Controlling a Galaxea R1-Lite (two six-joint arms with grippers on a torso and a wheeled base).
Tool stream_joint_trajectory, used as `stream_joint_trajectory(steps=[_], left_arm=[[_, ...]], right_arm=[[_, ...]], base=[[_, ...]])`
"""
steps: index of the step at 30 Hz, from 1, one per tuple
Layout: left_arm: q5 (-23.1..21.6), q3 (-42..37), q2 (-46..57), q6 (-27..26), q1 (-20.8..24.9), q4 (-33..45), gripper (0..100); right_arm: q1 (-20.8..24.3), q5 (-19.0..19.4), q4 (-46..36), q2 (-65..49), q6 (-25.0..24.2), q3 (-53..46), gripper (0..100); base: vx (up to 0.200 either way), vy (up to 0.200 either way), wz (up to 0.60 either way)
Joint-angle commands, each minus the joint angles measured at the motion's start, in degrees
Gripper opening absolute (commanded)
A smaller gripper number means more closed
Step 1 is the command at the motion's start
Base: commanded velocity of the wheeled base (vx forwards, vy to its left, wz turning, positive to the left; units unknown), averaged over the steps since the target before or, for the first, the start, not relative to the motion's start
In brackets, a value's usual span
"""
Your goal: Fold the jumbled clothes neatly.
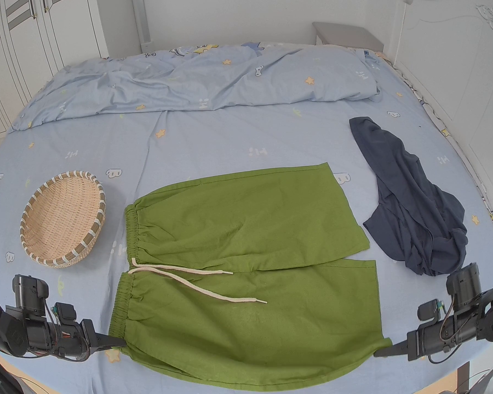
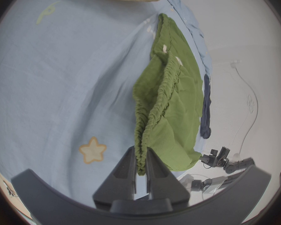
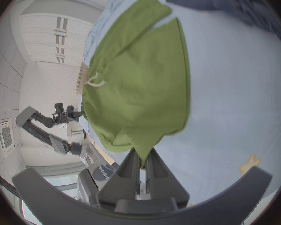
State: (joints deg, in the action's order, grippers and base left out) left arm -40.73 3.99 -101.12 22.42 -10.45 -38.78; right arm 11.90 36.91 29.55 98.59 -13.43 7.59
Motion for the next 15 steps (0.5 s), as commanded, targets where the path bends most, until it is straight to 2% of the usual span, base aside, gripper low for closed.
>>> stream_joint_trajectory(steps=[1,2,3,7,15], left_arm=[[1.4,12.8,13.0,6.4,5.3,15.2,0],[1.4,12.8,13.0,6.4,5.3,15.2,0],[1.5,18.8,14.3,7.3,5.6,23.5,0],[3.8,29.9,14.6,8.1,5.3,35.4,0],[4.2,40.6,13.5,8.3,5.6,39.5,0]], right_arm=[[-1.9,-0.2,-7.9,-10.7,-4.0,12.9,0],[-1.9,-0.2,-7.9,-10.7,-4.0,12.9,0],[-2.0,-0.3,-13.3,-10.8,-4.0,18.7,0],[-2.4,-0.3,-20.0,-10.3,-4.0,28.5,0],[-2.9,-0.4,-24.0,-6.1,-4.1,42.6,0]], base=[[0.0,0.0,0.0],[0.0,0.0,0.0],[0.0,0.0,0.0],[0.0,0.0,0.0],[0.0,0.0,0.0]])
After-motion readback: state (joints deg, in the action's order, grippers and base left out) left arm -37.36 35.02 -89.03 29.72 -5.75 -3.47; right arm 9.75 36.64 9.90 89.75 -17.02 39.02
